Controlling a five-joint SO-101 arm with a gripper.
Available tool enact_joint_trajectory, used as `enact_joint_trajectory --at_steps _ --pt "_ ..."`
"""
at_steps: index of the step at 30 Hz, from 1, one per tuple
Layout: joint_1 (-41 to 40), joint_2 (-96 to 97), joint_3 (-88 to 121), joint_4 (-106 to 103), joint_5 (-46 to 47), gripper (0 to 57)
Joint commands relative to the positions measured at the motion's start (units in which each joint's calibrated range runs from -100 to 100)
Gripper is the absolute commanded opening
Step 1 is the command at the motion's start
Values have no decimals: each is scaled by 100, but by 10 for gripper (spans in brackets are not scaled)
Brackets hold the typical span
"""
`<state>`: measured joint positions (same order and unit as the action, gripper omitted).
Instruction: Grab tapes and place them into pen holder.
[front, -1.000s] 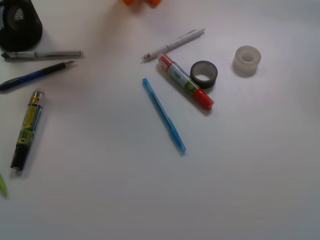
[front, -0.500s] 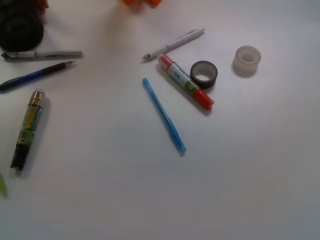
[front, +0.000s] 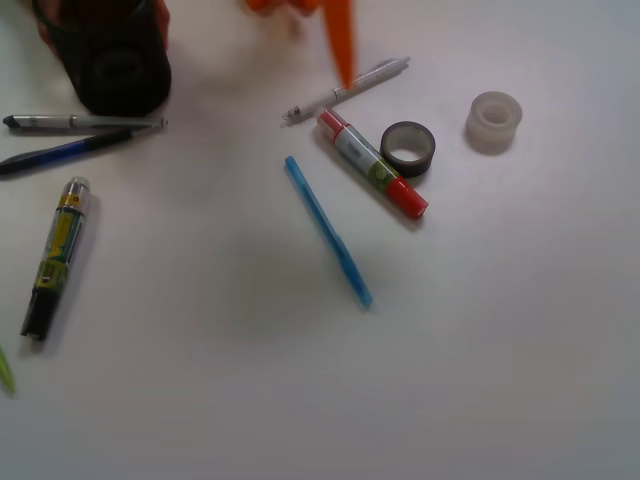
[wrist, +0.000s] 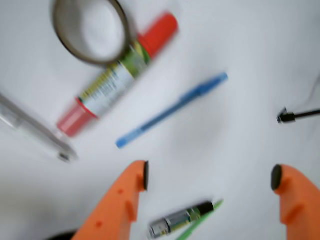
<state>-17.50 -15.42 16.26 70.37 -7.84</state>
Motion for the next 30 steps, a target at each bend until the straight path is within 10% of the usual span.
enact_joint_trajectory --at_steps 1,30 --pt "-916 -230 838 -528 -713 276" --pt "-1932 3340 -956 -326 -2237 276"
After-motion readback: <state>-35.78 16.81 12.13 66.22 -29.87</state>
